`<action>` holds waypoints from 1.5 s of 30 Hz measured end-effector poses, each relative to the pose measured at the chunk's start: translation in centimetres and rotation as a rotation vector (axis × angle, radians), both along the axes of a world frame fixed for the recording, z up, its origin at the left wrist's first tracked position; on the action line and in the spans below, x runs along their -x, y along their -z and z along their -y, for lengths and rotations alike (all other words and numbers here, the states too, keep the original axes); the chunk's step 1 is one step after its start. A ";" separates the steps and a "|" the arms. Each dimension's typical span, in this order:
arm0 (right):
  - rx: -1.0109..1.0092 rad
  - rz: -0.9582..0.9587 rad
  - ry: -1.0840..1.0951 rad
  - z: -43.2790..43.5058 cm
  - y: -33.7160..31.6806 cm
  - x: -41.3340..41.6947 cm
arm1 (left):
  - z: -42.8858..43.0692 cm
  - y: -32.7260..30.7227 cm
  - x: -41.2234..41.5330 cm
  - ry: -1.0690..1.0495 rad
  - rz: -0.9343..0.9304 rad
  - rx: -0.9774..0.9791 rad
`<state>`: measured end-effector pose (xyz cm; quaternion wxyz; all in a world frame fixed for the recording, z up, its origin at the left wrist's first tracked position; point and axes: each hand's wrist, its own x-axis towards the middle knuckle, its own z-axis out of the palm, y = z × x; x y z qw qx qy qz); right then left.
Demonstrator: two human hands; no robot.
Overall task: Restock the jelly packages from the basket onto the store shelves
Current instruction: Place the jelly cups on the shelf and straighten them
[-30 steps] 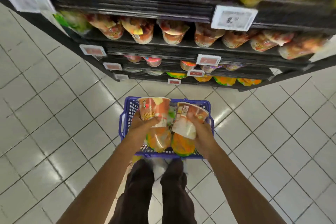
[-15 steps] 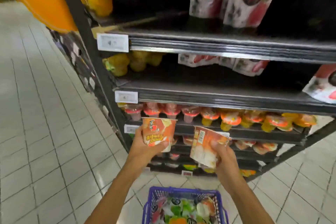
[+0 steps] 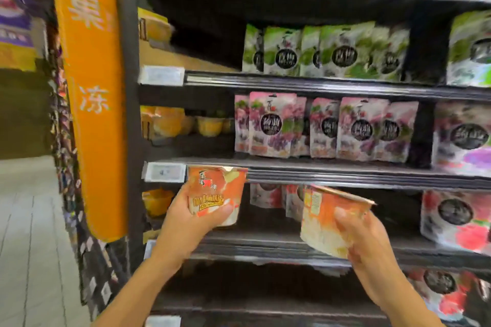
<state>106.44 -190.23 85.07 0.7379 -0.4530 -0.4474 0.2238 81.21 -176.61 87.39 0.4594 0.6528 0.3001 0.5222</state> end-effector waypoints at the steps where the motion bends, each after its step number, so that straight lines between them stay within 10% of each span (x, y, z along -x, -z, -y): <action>1: -0.030 0.013 0.004 0.2 -1.6 -0.5 | -0.2 -1.6 -0.1 -0.002 0.022 -0.031; 23: -0.395 0.159 0.118 -6.6 -37.6 -1.7 | -5.2 -35.8 -6.3 -0.170 0.108 -0.614; 45: -0.514 0.273 0.575 -14.4 -51.7 -5.7 | -12.5 -41.1 -9.3 -0.275 0.056 -0.704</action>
